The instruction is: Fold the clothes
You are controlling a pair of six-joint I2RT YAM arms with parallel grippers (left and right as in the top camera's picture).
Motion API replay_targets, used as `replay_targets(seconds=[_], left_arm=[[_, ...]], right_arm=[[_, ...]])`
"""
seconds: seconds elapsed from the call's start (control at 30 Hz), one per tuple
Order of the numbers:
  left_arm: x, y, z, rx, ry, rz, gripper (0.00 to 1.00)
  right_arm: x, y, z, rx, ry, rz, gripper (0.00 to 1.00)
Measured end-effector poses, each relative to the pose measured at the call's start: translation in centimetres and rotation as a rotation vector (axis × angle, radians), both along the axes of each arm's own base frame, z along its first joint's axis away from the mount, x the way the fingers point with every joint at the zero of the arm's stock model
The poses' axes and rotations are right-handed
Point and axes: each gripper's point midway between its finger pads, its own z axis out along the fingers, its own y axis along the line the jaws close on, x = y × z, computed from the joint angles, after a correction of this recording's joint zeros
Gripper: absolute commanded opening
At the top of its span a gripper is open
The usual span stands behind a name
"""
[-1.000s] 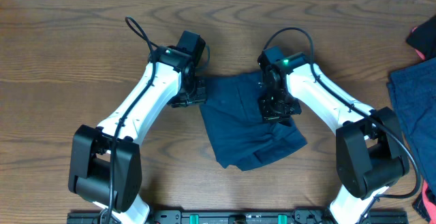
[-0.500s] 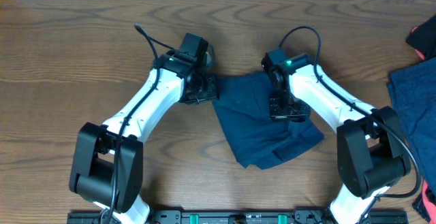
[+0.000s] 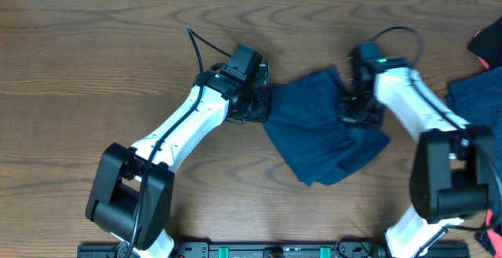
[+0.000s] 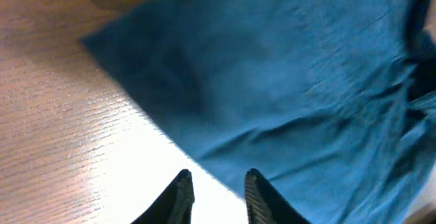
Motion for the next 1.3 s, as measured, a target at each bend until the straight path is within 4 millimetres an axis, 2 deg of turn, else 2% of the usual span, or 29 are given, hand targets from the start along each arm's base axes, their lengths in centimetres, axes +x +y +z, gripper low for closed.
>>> replay_targets(seconds=[0.07,0.23,0.3,0.37,0.4,0.53,0.63,0.7,0.8,0.93,0.97,1.03,1.17,1.3], left_arm=[[0.2,-0.1,0.1,-0.003,-0.009,-0.003,0.30],[0.5,-0.3,0.2,-0.011,-0.024,-0.004,0.31],[0.6,-0.3,0.3,-0.013,-0.027,-0.004,0.31],[0.6,-0.4,0.3,-0.015,-0.030,-0.005,0.32],[0.6,-0.5,0.3,-0.017,-0.034,-0.007,0.31],[1.1,-1.7,0.8,-0.041,-0.078,-0.030,0.27],[1.3,-3.4,1.4,-0.066,-0.134,-0.073,0.23],[1.1,-4.2,1.5,-0.065,-0.157,-0.098,0.19],[1.0,-4.9,1.3,-0.048,-0.183,-0.118,0.19],[1.4,-5.4,-0.4,-0.025,-0.182,-0.120,0.19],[1.4,-5.4,-1.2,-0.015,-0.171,-0.121,0.11],[1.3,-5.3,-3.2,0.013,-0.139,-0.124,0.09],[0.8,-5.2,-7.2,0.055,-0.072,-0.137,0.09],[1.0,-5.2,-7.1,0.049,-0.076,-0.135,0.10]], right_arm=[[0.7,-0.9,0.8,0.057,-0.036,-0.005,0.19],[1.7,-2.1,3.2,0.212,-0.124,-0.002,0.23],[1.9,-2.8,3.7,0.239,-0.141,-0.018,0.12],[2.0,-3.1,4.0,0.282,-0.157,-0.025,0.05],[2.1,-2.9,4.3,0.320,-0.167,-0.014,0.01],[1.3,-0.5,5.4,0.469,-0.172,0.080,0.01],[0.6,1.3,5.5,0.484,-0.148,0.142,0.01],[0.1,2.0,4.6,0.424,-0.113,0.148,0.01],[-1.6,1.3,2.0,0.260,-0.031,0.094,0.01],[-3.6,-2.3,-1.9,0.035,0.022,-0.061,0.01],[-3.7,-3.2,-2.6,0.001,0.015,-0.096,0.01],[-3.8,-4.6,-3.9,-0.041,-0.007,-0.163,0.01],[-3.7,-5.3,-4.2,-0.035,-0.063,-0.212,0.01],[-3.8,-5.3,-4.2,-0.034,-0.073,-0.210,0.01]])
